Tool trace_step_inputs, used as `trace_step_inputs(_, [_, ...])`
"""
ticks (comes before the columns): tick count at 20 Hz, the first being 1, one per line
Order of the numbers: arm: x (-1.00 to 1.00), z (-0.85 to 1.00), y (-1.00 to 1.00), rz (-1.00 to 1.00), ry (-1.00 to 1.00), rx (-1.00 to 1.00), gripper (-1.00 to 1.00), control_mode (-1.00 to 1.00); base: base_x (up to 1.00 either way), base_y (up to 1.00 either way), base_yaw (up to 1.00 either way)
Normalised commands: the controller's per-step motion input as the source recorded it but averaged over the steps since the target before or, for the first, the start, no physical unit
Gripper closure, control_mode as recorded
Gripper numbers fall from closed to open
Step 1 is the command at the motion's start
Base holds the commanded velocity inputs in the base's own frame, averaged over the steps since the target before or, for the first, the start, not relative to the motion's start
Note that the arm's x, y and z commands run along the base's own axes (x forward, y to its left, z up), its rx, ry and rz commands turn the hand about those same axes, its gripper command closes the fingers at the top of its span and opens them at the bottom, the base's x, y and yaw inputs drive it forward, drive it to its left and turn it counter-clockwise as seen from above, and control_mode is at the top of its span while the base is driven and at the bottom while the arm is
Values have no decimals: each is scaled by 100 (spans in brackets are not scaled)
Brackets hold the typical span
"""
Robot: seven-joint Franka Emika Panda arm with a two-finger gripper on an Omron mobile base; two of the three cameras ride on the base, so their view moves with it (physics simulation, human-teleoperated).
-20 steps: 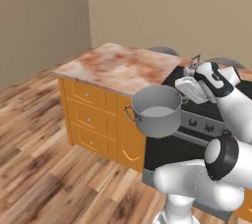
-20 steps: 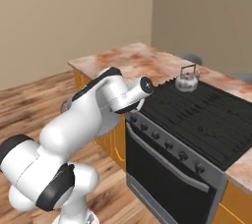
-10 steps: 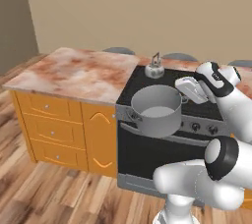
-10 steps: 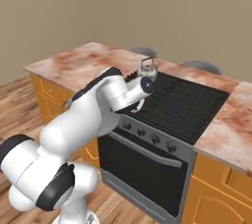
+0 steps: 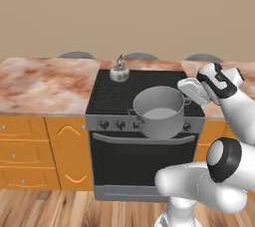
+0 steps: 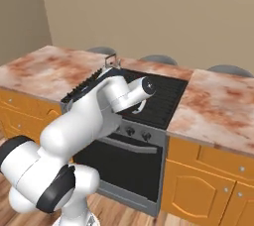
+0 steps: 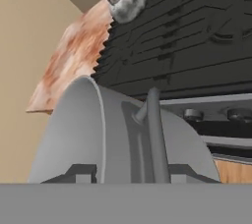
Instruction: Pick the kettle from the cabinet and place it on a stove burner. Then pick the pot from the counter and place it on another stove burner. Finally, turn both burners on.
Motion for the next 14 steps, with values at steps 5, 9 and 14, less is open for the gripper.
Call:
trace_step_inputs(5, [0, 0, 0, 0, 0, 0, 100, 100, 0, 0, -40])
trace_step_inputs(9, [0, 0, 0, 0, 0, 0, 100, 100, 0, 0, -39])
trace_step_inputs(14, [0, 0, 0, 0, 0, 0, 100, 100, 0, 0, -37])
